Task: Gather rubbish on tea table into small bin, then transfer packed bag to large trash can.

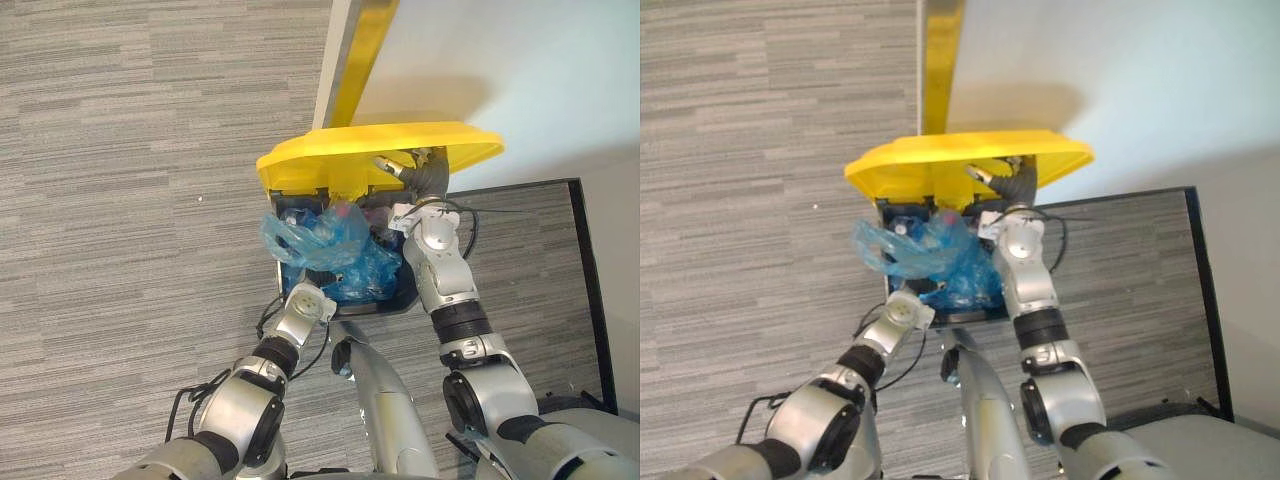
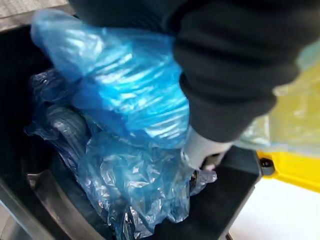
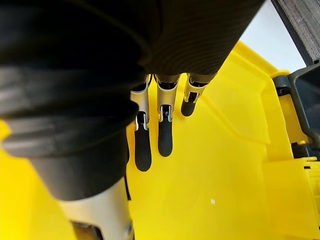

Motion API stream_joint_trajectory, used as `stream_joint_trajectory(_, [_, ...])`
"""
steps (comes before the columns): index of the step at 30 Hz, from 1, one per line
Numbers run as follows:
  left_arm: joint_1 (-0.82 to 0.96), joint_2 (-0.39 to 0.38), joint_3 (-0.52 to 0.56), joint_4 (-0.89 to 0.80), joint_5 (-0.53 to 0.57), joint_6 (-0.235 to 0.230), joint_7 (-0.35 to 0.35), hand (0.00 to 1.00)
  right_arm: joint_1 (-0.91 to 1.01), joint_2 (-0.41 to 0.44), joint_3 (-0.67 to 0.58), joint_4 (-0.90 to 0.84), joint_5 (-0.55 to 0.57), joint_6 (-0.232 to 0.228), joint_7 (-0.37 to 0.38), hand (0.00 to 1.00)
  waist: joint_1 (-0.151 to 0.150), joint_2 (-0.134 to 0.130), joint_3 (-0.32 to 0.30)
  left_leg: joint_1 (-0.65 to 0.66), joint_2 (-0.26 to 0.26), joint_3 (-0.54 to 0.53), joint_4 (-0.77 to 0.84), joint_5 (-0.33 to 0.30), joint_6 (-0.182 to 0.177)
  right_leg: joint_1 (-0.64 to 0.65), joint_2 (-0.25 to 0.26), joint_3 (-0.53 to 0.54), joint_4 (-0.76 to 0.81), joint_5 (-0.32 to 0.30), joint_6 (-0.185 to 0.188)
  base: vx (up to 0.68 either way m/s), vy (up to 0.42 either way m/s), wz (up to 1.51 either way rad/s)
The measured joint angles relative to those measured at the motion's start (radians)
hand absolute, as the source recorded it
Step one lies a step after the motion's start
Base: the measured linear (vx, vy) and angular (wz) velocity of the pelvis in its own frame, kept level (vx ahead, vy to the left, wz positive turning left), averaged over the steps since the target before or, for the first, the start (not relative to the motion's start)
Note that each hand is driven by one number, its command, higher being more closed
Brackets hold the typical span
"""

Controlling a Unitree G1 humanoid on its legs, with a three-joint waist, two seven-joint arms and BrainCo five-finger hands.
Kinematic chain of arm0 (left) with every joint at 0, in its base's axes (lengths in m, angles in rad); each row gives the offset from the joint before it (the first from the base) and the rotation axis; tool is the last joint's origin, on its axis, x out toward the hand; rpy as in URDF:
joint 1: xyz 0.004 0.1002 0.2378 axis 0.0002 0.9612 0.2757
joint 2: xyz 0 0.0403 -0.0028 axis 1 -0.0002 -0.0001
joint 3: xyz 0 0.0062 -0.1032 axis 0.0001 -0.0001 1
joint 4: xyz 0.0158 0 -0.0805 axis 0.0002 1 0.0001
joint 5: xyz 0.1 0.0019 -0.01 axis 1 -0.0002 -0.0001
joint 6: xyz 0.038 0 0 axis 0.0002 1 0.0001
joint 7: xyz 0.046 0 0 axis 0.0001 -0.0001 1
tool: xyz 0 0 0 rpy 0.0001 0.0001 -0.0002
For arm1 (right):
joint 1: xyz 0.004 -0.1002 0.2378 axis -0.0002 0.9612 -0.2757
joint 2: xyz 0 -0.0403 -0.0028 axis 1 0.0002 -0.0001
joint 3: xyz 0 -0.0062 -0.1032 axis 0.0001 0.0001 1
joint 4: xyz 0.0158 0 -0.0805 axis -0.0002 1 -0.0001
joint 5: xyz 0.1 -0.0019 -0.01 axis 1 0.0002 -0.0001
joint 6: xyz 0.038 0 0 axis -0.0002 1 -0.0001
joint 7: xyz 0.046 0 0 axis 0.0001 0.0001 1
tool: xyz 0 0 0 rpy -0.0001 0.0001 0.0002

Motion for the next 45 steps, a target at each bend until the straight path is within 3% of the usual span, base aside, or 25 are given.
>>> stream_joint_trajectory(8, [0.033,0.030,-0.069,-0.076,-0.026,-0.023,-0.007,0.00,0.005,0.007,0.029,0.050,-0.014,0.011,0.037,0.00,0.010,0.001,-0.001,0.050,-0.007,0.006,0.000,-0.005,0.009,0.048,-0.004,0.007,0.001,-0.007,0.010,0.02,0.017,-0.01])
stream_joint_trajectory(16, [0.215,0.095,-0.062,-0.233,-0.122,-0.053,-0.010,0.00,0.187,0.033,0.023,0.051,-0.083,0.012,0.078,0.00,0.032,0.005,-0.014,0.128,-0.011,-0.005,-0.046,0.009,0.024,0.117,-0.008,-0.006,-0.006,-0.019,0.012,0.03,-0.002,0.07])
stream_joint_trajectory(22, [0.443,0.121,0.069,-0.331,-0.207,-0.066,-0.027,0.00,0.404,0.055,-0.011,0.052,-0.128,0.031,0.104,0.00,0.068,0.029,-0.083,0.181,-0.031,-0.016,-0.095,0.037,0.037,0.152,-0.032,-0.017,0.010,-0.029,0.017,0.04,0.010,0.10])
stream_joint_trajectory(27, [0.592,0.123,0.225,-0.339,-0.241,-0.069,-0.031,0.00,0.515,0.057,-0.031,0.050,-0.160,0.035,0.114,0.00,0.073,0.043,-0.109,0.265,-0.049,-0.030,-0.121,0.046,0.052,0.227,-0.053,-0.030,0.029,-0.056,0.021,-0.01,0.011,0.15])
stream_joint_trajectory(30, [0.647,0.123,0.328,-0.262,-0.272,-0.066,-0.031,0.00,0.571,0.065,-0.036,0.046,-0.168,0.035,0.126,0.00,0.073,0.043,-0.114,0.303,-0.070,-0.025,-0.125,0.045,0.053,0.250,-0.071,-0.019,0.040,-0.056,0.022,-0.09,0.026,-0.04])
stream_joint_trajectory(32, [0.664,0.120,0.370,-0.196,-0.280,-0.058,-0.030,0.00,0.624,0.089,-0.057,0.037,-0.200,0.035,0.133,0.00,0.071,0.040,-0.120,0.317,-0.083,-0.015,-0.121,0.048,0.047,0.254,-0.084,-0.006,0.050,-0.052,0.042,-0.11,0.032,-0.14])
stream_joint_trajectory(34, [0.670,0.104,0.408,-0.157,-0.290,-0.045,-0.029,0.00,0.694,0.103,-0.070,0.031,-0.202,0.036,0.146,0.00,0.069,0.036,-0.130,0.327,-0.081,-0.013,-0.146,0.080,0.050,0.267,-0.095,-0.011,0.029,-0.056,0.150,-0.16,-0.004,-0.16])
stream_joint_trajectory(35, [0.677,0.091,0.428,-0.148,-0.297,-0.046,-0.027,0.00,0.726,0.111,-0.073,0.036,-0.214,0.036,0.148,0.00,0.065,0.045,-0.129,0.344,-0.067,0.012,-0.191,0.121,0.013,0.207,-0.120,0.000,0.232,-0.103,0.031,-0.17,-0.065,-0.05])
stream_joint_trajectory(36, [0.683,0.090,0.428,-0.139,-0.297,-0.046,-0.027,0.00,0.742,0.114,-0.075,0.044,-0.225,0.036,0.148,0.00,0.059,0.039,-0.132,0.351,-0.069,0.010,-0.206,0.137,0.004,0.190,-0.130,0.020,0.341,-0.122,-0.011,-0.13,-0.151,0.37])
stream_joint_trajectory(37, [0.702,0.082,0.429,-0.140,-0.297,-0.045,-0.027,0.00,0.798,0.135,-0.110,0.115,-0.239,0.027,0.150,0.00,0.032,0.009,-0.155,0.380,-0.083,-0.012,-0.234,0.154,-0.008,0.230,-0.165,0.080,0.568,-0.158,-0.004,-0.05,-0.089,0.46])
stream_joint_trajectory(38, [0.703,0.087,0.429,-0.142,-0.297,-0.046,-0.027,0.00,0.820,0.144,-0.126,0.140,-0.240,0.024,0.150,0.00,0.026,-0.012,-0.171,0.379,-0.093,-0.021,-0.229,0.153,-0.009,0.254,-0.159,0.094,0.529,-0.194,0.019,-0.04,-0.144,0.38])
stream_joint_trajectory(39, [0.700,0.089,0.446,-0.135,-0.298,-0.045,-0.027,0.00,0.840,0.157,-0.153,0.218,-0.248,0.024,0.149,0.00,0.028,-0.011,-0.208,0.360,-0.088,-0.022,-0.229,0.154,0.000,0.325,-0.106,0.091,0.332,-0.233,-0.028,-0.06,-0.096,-0.16])
stream_joint_trajectory(40, [0.703,0.076,0.453,-0.123,-0.298,-0.044,-0.027,0.00,0.832,0.152,-0.167,0.256,-0.253,0.025,0.147,0.00,0.036,0.013,-0.220,0.344,-0.084,-0.023,-0.236,0.157,0.013,0.345,-0.077,0.091,0.240,-0.183,0.030,-0.08,-0.042,-0.71])
stream_joint_trajectory(41, [0.697,0.028,0.488,-0.116,-0.297,-0.046,-0.028,0.00,0.818,0.139,-0.233,0.325,-0.260,0.022,0.142,0.00,0.045,0.059,-0.222,0.355,-0.054,0.037,-0.303,0.211,0.076,0.341,-0.096,0.044,0.415,-0.237,-0.048,-0.07,0.034,-0.55])
stream_joint_trajectory(42, [0.696,0.027,0.479,-0.106,-0.298,-0.043,-0.028,0.00,0.844,0.141,-0.253,0.368,-0.260,0.026,0.133,0.00,0.026,0.042,-0.232,0.374,-0.083,0.058,-0.333,0.241,0.038,0.373,-0.158,0.048,0.525,-0.284,-0.035,0.00,0.024,-0.48])
stream_joint_trajectory(43, [0.699,0.038,0.475,-0.100,-0.298,-0.042,-0.027,0.00,0.858,0.145,-0.256,0.437,-0.264,0.043,0.128,0.00,0.027,-0.011,-0.256,0.392,-0.113,0.082,-0.353,0.250,0.022,0.450,-0.177,0.121,0.405,-0.370,0.063,-0.03,-0.120,-0.42])
stream_joint_trajectory(44, [0.688,0.036,0.484,-0.073,-0.299,-0.039,-0.026,0.00,0.844,0.140,-0.256,0.461,-0.266,0.052,0.130,0.00,0.041,0.018,-0.263,0.378,-0.092,0.107,-0.348,0.248,0.018,0.486,-0.141,0.120,0.295,-0.363,0.028,-0.05,-0.120,-0.71])
stream_joint_trajectory(45, [0.688,0.034,0.485,-0.064,-0.299,-0.038,-0.026,0.00,0.841,0.133,-0.257,0.462,-0.265,0.052,0.129,0.00,0.039,0.033,-0.270,0.376,-0.079,0.117,-0.351,0.254,0.028,0.499,-0.119,0.119,0.238,-0.340,0.026,-0.09,-0.083,-0.76])
